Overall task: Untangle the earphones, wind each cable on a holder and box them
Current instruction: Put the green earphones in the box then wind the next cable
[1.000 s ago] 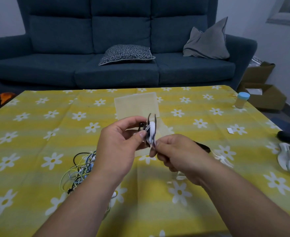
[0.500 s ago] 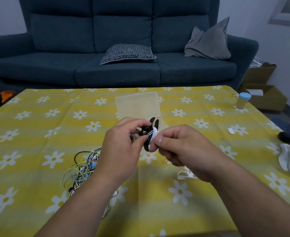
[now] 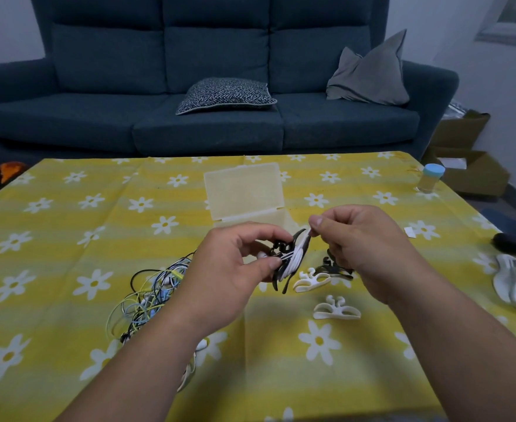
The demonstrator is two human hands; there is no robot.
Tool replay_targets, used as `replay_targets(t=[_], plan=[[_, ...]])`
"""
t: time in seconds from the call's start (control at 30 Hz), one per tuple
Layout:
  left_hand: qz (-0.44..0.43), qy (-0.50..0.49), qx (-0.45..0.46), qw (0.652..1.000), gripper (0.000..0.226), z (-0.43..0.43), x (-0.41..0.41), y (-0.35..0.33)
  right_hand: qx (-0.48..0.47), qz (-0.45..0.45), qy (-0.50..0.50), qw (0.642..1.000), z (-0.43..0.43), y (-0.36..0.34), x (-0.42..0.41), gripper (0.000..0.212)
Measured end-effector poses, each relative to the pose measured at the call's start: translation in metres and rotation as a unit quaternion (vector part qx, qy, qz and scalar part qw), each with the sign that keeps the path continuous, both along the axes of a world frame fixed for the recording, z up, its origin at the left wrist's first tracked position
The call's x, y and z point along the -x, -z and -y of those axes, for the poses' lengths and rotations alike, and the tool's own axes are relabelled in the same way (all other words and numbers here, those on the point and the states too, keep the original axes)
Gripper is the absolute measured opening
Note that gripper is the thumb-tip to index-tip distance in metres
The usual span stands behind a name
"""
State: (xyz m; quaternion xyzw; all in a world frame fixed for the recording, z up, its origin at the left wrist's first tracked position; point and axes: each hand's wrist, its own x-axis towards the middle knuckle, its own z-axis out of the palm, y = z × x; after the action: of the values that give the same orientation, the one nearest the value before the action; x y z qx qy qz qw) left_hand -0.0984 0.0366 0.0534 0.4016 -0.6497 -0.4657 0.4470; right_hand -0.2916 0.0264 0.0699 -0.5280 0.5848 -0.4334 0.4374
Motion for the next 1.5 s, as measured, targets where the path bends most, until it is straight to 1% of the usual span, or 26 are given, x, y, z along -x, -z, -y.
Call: replay_targets(t=[0.07, 0.17, 0.27, 0.33, 0.4, 0.47, 0.5, 0.57, 0.63, 0.7, 0.73, 0.77, 0.8, 0.83, 0.87, 0.9, 0.97, 1.1, 1.17, 1.23, 1.3, 1.37, 1.5], plan=[[-0.037, 0.004, -0.017, 0.999, 0.038, 0.0, 0.0, -0.001, -0.042, 0.032, -0.013, 0.998, -0.001, 0.0, -0.002, 0.035], [-0.068, 0.007, -0.03, 0.997, 0.037, -0.001, 0.0, -0.003, -0.119, 0.073, -0.053, 0.989, -0.003, 0.002, -0.007, 0.023], [-0.068, 0.01, -0.027, 0.997, 0.038, -0.002, 0.0, -0.004, -0.175, 0.11, -0.085, 0.975, -0.005, 0.003, -0.015, 0.02], [-0.056, 0.005, -0.013, 0.998, 0.043, -0.002, -0.001, -0.003, -0.188, 0.134, -0.104, 0.968, -0.008, 0.003, -0.019, 0.018], [-0.054, 0.004, -0.002, 0.999, 0.047, -0.002, -0.001, -0.003, -0.181, 0.171, -0.12, 0.961, -0.01, 0.003, -0.021, 0.017], [-0.074, 0.003, -0.003, 0.997, 0.047, -0.002, 0.001, -0.003, -0.155, 0.216, -0.118, 0.957, -0.01, 0.005, -0.023, 0.018], [-0.079, -0.005, -0.002, 0.997, 0.047, -0.003, 0.002, -0.004, -0.131, 0.228, -0.111, 0.958, -0.01, 0.006, -0.025, 0.017], [-0.063, -0.036, 0.011, 0.997, 0.045, -0.004, 0.003, -0.006, -0.076, 0.224, -0.096, 0.967, -0.01, 0.01, -0.03, 0.015], [-0.033, -0.088, 0.023, 0.995, 0.048, -0.003, 0.004, -0.005, -0.018, 0.199, -0.07, 0.977, -0.011, 0.013, -0.034, 0.016], [-0.01, -0.168, 0.014, 0.986, 0.049, 0.0, 0.005, -0.002, 0.041, 0.138, -0.033, 0.989, -0.011, 0.015, -0.036, 0.015], [-0.011, -0.206, -0.001, 0.978, 0.044, 0.0, 0.005, -0.001, 0.066, 0.095, -0.014, 0.993, -0.011, 0.015, -0.037, 0.014], [-0.029, -0.227, -0.029, 0.973, 0.036, 0.0, 0.005, -0.001, 0.086, 0.055, 0.005, 0.995, -0.011, 0.016, -0.039, 0.012], [-0.069, -0.221, -0.071, 0.97, 0.025, 0.0, 0.006, -0.002, 0.102, 0.023, 0.026, 0.994, -0.011, 0.016, -0.039, 0.012], [-0.107, -0.191, -0.118, 0.969, 0.014, -0.002, 0.008, -0.004, 0.114, -0.001, 0.049, 0.992, -0.011, 0.016, -0.04, 0.012], [-0.124, -0.156, -0.148, 0.969, 0.01, -0.005, 0.01, -0.005, 0.122, -0.014, 0.066, 0.99, -0.011, 0.016, -0.04, 0.012], [-0.117, -0.13, -0.153, 0.973, 0.014, -0.008, 0.012, -0.004, 0.125, -0.022, 0.074, 0.989, -0.011, 0.016, -0.04, 0.012], [-0.099, -0.126, -0.134, 0.978, 0.017, -0.009, 0.015, -0.002, 0.116, -0.019, 0.058, 0.991, -0.011, 0.015, -0.039, 0.012], [-0.108, -0.138, -0.134, 0.975, 0.017, -0.004, 0.009, -0.001, 0.09, 0.053, -0.004, 0.995, -0.01, 0.011, -0.034, 0.02], [-0.12, -0.13, -0.141, 0.974, 0.017, -0.004, 0.008, -0.001, 0.085, 0.066, -0.019, 0.994, -0.011, 0.007, -0.03, 0.02], [-0.13, -0.121, -0.151, 0.972, 0.017, -0.004, 0.008, -0.002, 0.08, 0.081, -0.014, 0.993, -0.011, 0.004, -0.025, 0.014], [-0.131, -0.121, -0.153, 0.972, 0.018, -0.004, 0.008, -0.001, 0.072, 0.116, 0.01, 0.991, -0.009, 0.002, -0.02, 0.01], [-0.131, -0.118, -0.15, 0.973, 0.019, -0.004, 0.007, -0.001, 0.066, 0.135, 0.028, 0.988, -0.008, -0.001, -0.016, 0.014], [-0.127, -0.119, -0.149, 0.973, 0.019, -0.003, 0.009, 0.002, 0.06, 0.12, 0.019, 0.991, -0.007, -0.002, -0.012, 0.014]])
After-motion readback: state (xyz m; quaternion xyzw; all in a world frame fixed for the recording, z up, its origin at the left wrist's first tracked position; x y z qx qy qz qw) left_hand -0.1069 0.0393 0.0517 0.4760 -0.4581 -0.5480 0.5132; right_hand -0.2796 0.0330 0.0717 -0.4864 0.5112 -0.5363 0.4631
